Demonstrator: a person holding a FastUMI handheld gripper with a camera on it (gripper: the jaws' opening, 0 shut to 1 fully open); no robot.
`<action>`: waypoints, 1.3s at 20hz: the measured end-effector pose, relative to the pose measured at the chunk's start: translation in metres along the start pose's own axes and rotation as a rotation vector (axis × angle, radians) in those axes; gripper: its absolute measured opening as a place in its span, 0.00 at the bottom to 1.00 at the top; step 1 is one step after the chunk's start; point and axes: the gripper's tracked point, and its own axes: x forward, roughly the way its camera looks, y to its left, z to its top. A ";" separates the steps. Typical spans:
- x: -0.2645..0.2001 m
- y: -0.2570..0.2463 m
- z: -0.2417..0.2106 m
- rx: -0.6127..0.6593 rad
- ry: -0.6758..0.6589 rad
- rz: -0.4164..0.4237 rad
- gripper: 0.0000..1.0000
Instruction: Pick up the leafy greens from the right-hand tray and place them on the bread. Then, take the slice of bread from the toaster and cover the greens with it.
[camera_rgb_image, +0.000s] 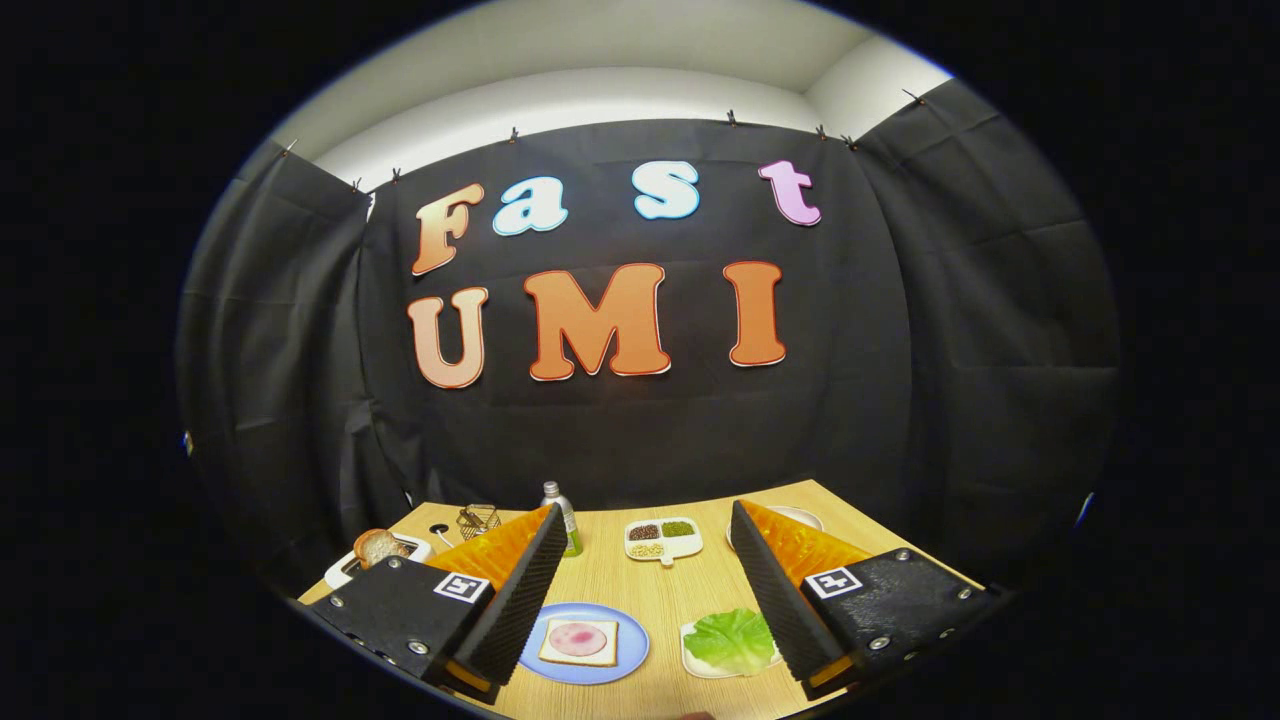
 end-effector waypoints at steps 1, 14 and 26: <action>0.000 -0.001 0.000 0.004 0.000 -0.002 0.99; 0.012 -0.022 -0.045 -0.031 0.077 0.009 0.99; 0.062 -0.076 -0.159 -0.094 0.298 -0.048 0.99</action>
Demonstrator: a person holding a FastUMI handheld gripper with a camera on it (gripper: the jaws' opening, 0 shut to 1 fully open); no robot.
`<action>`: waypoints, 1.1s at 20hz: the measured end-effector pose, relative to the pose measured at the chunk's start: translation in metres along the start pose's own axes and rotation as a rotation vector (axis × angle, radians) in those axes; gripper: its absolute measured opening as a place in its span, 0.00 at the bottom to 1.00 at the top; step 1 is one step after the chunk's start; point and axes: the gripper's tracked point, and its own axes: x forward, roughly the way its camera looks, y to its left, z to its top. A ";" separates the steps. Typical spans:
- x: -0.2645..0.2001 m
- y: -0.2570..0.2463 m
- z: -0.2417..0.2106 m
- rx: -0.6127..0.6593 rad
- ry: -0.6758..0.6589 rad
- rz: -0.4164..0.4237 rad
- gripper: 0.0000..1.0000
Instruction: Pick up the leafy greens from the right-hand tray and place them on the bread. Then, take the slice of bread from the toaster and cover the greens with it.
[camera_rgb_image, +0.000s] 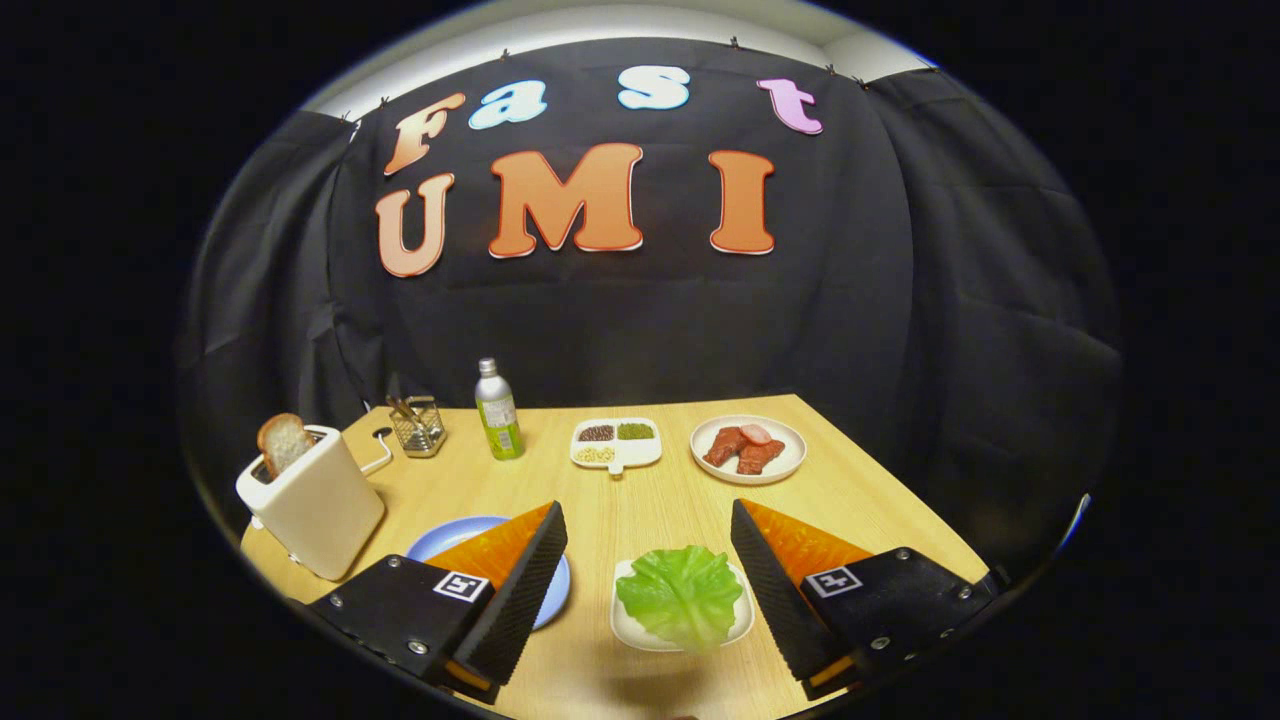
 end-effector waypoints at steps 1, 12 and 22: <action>0.007 -0.004 -0.006 -0.002 0.016 -0.007 0.99; 0.058 -0.013 -0.098 -0.043 0.227 -0.002 0.99; 0.075 -0.010 -0.151 -0.097 0.366 0.014 0.97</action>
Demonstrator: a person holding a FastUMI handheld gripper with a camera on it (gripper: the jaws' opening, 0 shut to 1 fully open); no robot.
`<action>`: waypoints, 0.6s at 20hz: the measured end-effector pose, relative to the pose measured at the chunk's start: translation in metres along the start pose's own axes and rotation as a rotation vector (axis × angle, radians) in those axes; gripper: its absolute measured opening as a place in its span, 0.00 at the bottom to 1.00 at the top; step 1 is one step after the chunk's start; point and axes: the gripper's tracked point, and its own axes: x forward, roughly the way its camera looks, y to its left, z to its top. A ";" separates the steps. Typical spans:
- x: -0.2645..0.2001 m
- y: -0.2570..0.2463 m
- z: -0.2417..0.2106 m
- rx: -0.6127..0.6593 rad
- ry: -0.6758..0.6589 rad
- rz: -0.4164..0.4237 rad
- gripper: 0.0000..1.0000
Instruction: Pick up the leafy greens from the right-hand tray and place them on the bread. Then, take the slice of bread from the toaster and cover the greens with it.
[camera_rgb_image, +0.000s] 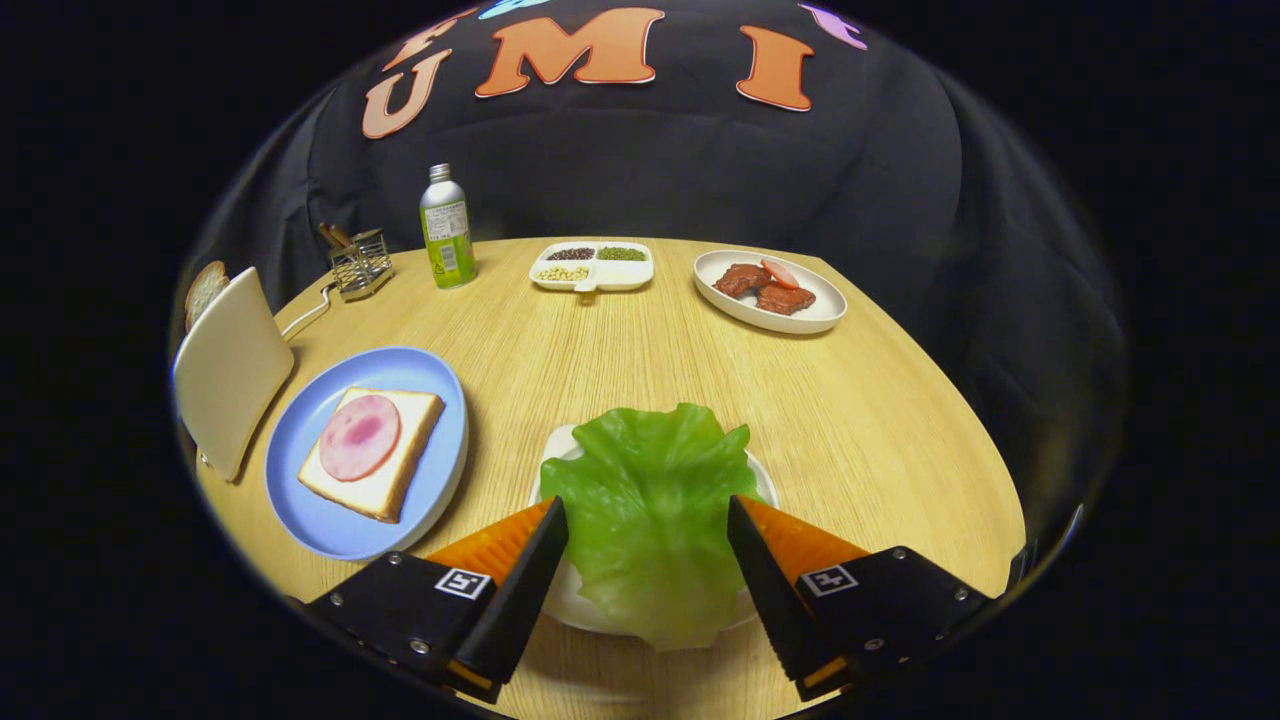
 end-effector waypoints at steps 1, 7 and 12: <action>0.001 0.000 -0.002 -0.001 0.007 0.003 0.94; 0.006 0.003 -0.012 0.021 0.045 0.016 0.78; 0.005 0.003 -0.015 0.037 0.060 0.018 0.56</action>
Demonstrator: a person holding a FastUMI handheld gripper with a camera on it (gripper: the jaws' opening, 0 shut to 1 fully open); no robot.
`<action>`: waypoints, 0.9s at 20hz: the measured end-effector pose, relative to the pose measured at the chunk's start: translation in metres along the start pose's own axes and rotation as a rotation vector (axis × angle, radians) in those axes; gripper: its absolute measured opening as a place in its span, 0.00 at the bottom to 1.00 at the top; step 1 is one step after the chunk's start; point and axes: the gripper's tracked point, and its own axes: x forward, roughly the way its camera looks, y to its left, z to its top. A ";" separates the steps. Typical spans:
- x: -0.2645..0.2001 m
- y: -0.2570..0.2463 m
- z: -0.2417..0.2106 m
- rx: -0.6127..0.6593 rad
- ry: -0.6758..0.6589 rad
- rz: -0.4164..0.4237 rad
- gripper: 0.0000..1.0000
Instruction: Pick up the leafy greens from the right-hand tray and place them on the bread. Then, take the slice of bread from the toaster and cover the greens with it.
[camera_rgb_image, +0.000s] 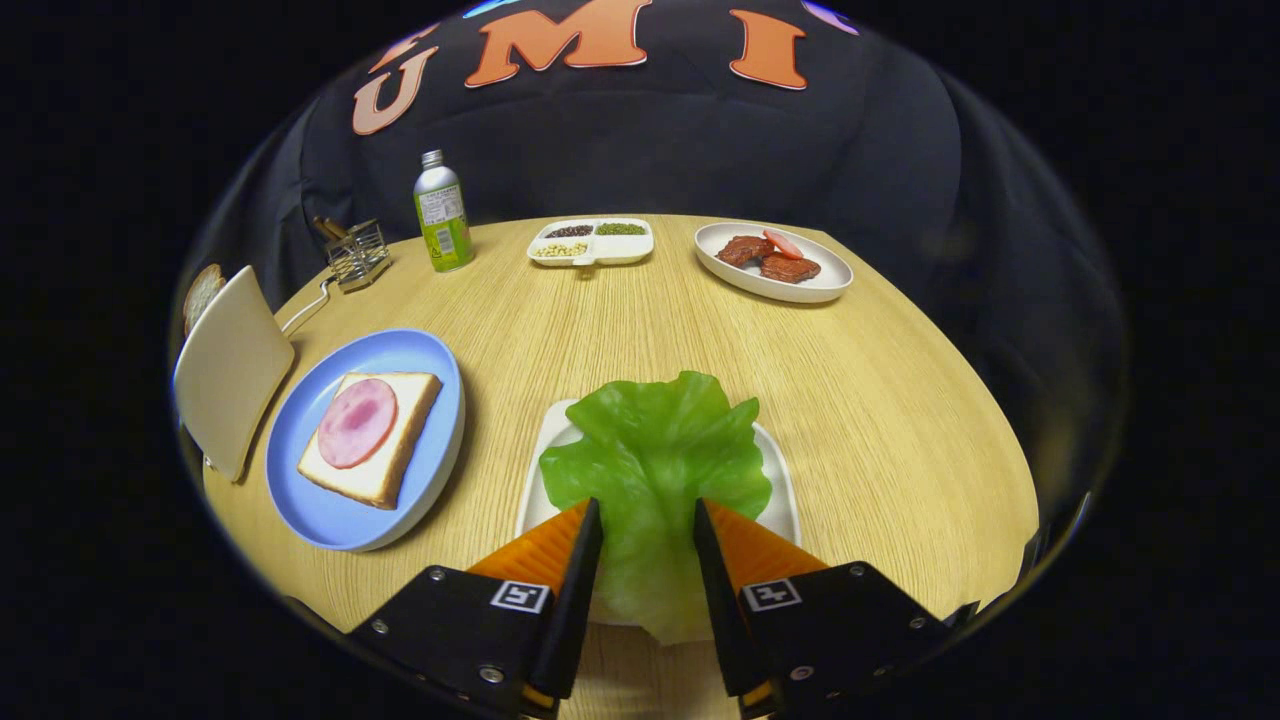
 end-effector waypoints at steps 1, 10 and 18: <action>-0.001 -0.001 -0.001 0.006 0.004 -0.004 0.48; -0.012 -0.008 0.007 0.054 -0.006 -0.032 0.04; -0.036 -0.001 0.036 0.018 -0.064 -0.041 0.04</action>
